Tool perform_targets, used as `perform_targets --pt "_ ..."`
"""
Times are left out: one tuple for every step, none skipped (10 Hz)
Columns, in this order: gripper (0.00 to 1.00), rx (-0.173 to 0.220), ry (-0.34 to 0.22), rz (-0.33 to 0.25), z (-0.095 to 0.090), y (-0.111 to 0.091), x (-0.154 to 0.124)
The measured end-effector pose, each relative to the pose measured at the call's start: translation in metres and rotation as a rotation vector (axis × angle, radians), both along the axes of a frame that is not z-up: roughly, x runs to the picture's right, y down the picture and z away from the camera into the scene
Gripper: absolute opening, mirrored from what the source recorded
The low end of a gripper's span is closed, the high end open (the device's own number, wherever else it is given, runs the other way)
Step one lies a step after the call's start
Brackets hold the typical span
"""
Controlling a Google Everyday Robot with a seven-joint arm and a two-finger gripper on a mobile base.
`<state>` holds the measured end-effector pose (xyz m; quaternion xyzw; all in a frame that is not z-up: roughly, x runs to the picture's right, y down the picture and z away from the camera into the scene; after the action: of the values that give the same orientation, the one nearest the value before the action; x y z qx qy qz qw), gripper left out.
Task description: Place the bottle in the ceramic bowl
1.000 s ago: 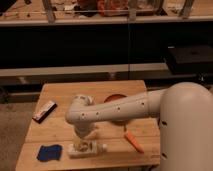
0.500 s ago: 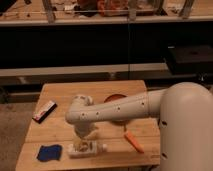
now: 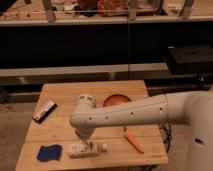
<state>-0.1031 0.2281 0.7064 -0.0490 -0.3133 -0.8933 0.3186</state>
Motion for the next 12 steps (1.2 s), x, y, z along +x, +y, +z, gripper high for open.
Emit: perform_targets --pt "0.31 0.007 -0.024 -0.006 -0.005 -0.001 -0.002" --pt "0.43 -0.005 -0.044 -0.016 -0.005 0.001 -0.003" --pt "0.52 -0.019 -0.061 -0.027 -0.004 0.003 -0.004" --pt "0.60 -0.037 -0.068 -0.044 -0.003 0.006 -0.004" --pt "0.72 -0.068 -0.096 -0.075 -0.001 0.010 -0.006" --pt "0.78 -0.094 -0.145 -0.114 -0.001 0.013 -0.010" --pt "0.80 -0.105 -0.185 -0.174 -0.002 0.018 -0.010" --pt "0.80 -0.089 -0.233 -0.259 -0.004 0.024 -0.015" --pt "0.80 -0.058 -0.276 -0.349 -0.001 0.028 -0.021" --pt "0.80 -0.051 -0.309 -0.419 0.003 0.036 -0.024" --pt "0.80 -0.040 -0.341 -0.492 0.013 0.046 -0.026" --pt "0.80 -0.031 -0.381 -0.556 0.027 0.056 -0.026"
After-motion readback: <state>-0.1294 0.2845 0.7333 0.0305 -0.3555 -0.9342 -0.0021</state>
